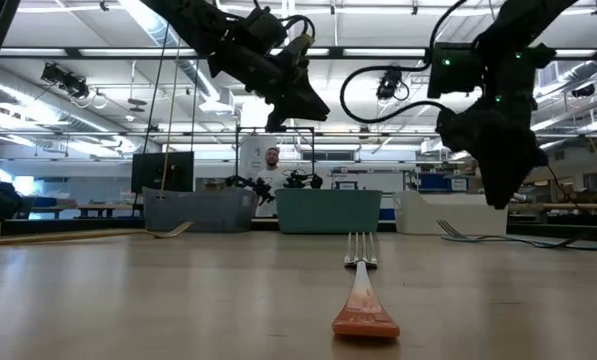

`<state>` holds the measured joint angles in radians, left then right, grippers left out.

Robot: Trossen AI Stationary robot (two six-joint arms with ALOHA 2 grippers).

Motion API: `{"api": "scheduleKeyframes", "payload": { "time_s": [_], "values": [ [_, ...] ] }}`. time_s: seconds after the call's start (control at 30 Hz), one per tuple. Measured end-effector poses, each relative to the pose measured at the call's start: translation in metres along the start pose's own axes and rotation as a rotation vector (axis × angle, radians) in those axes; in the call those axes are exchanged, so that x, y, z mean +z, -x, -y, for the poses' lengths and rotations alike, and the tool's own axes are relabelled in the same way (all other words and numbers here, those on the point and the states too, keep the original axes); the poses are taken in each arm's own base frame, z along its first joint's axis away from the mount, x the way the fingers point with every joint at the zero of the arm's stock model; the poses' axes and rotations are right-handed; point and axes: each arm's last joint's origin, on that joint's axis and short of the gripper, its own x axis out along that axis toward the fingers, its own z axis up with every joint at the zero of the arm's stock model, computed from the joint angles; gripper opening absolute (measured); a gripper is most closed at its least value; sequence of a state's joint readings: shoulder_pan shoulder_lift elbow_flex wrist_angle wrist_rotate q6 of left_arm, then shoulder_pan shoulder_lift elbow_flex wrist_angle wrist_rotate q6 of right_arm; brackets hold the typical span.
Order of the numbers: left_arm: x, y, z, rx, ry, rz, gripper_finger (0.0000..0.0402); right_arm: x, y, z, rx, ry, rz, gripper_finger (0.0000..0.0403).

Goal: Sort silverware by color (type)
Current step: Put the blue fork into the black bin

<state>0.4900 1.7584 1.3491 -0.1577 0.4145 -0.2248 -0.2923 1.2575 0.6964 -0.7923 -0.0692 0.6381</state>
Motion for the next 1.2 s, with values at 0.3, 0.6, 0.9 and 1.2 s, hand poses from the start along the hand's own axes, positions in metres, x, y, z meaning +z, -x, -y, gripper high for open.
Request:
{"api": "scheduleKeyframes", "payload": {
  "time_s": [0.3,0.6,0.9,1.2],
  "values": [
    [0.0,0.0,-0.001,0.003,-0.005,0.003,0.008,-0.002,-0.011,0.002,-0.068,-0.06,0.103,0.0137],
    [0.001,0.0,-0.001,0.004,-0.006,0.004,0.008,-0.009,-0.029,0.009,-0.085,-0.086,0.082,0.0135],
    [0.001,0.001,-0.001,0.003,-0.008,0.006,0.008,-0.004,-0.052,0.007,-0.162,-0.078,-0.014,0.0131],
    [0.001,0.001,-0.001,0.003,-0.002,0.005,0.008,-0.005,-0.045,0.009,-0.195,-0.043,0.006,0.0015]
  ]
}}
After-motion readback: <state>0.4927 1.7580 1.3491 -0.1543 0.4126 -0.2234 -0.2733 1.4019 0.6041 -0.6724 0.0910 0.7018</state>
